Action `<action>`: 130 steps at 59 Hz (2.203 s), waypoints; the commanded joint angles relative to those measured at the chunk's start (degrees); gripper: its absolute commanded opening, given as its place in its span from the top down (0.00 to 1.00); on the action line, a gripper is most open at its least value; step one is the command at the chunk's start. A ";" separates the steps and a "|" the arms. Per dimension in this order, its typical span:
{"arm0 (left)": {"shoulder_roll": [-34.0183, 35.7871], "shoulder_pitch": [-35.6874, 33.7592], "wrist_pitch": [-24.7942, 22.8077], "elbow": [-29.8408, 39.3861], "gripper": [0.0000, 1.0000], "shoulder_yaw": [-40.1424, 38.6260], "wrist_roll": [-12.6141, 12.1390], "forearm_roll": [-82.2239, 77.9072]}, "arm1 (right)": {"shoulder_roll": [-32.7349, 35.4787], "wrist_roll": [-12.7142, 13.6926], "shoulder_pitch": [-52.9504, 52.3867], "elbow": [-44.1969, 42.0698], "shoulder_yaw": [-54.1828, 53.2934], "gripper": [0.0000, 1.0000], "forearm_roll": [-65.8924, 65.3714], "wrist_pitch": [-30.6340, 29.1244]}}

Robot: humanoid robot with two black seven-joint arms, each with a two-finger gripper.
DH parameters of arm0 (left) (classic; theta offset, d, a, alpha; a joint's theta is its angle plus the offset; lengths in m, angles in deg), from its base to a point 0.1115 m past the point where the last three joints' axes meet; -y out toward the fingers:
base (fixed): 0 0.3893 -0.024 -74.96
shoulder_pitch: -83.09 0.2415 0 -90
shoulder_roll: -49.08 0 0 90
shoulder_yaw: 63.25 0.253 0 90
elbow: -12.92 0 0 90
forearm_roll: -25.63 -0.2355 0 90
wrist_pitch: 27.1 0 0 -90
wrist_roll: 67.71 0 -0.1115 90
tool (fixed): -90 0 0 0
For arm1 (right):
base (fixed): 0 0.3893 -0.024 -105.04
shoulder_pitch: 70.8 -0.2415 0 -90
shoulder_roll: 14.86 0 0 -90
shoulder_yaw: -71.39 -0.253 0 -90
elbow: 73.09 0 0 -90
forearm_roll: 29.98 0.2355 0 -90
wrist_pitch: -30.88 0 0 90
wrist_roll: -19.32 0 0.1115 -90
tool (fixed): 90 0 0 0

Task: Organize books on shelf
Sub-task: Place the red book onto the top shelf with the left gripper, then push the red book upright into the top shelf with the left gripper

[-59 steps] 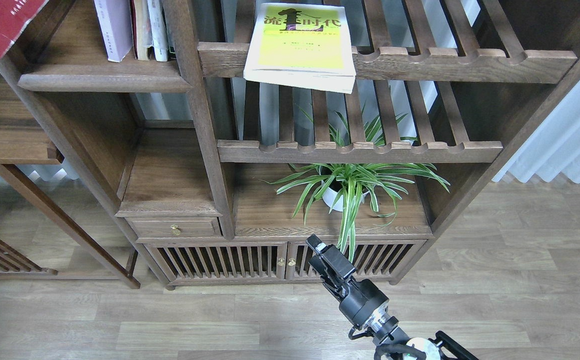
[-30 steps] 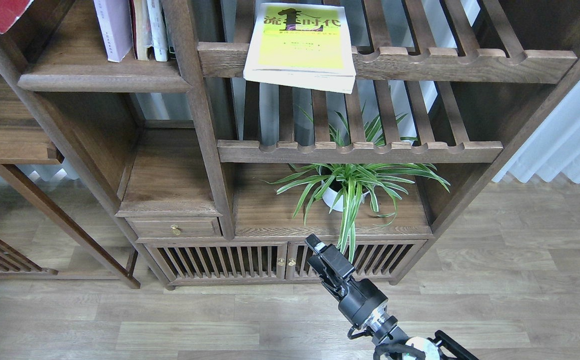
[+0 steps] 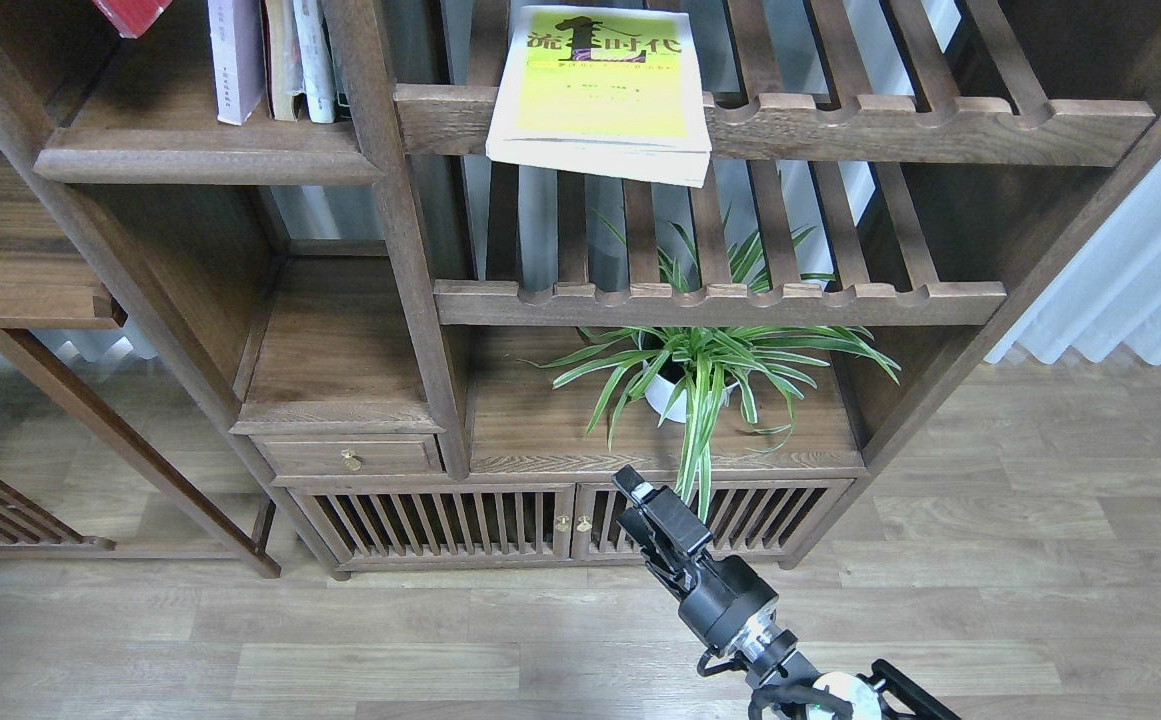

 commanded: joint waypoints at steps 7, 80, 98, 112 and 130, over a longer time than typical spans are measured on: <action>-0.29 -3.66 0.00 -4.86 1.00 1.25 0.00 -1.41 | 0.00 0.00 0.02 0.00 0.18 0.01 0.06 0.00; -9.08 -13.15 0.00 -19.64 1.00 12.50 0.00 -8.35 | 0.00 0.00 0.02 0.79 0.27 0.01 0.23 0.00; -7.94 -12.63 0.00 -19.64 1.00 13.56 0.00 -9.76 | 0.00 0.00 0.02 0.97 0.27 0.01 0.32 0.00; -7.85 -12.63 0.00 -19.37 1.00 13.20 0.00 -10.37 | 0.00 0.00 0.02 1.06 0.53 0.01 0.32 0.00; -8.03 -12.54 0.00 -19.64 1.00 12.06 0.00 -11.96 | 0.00 0.00 0.11 1.76 0.35 0.01 0.32 0.00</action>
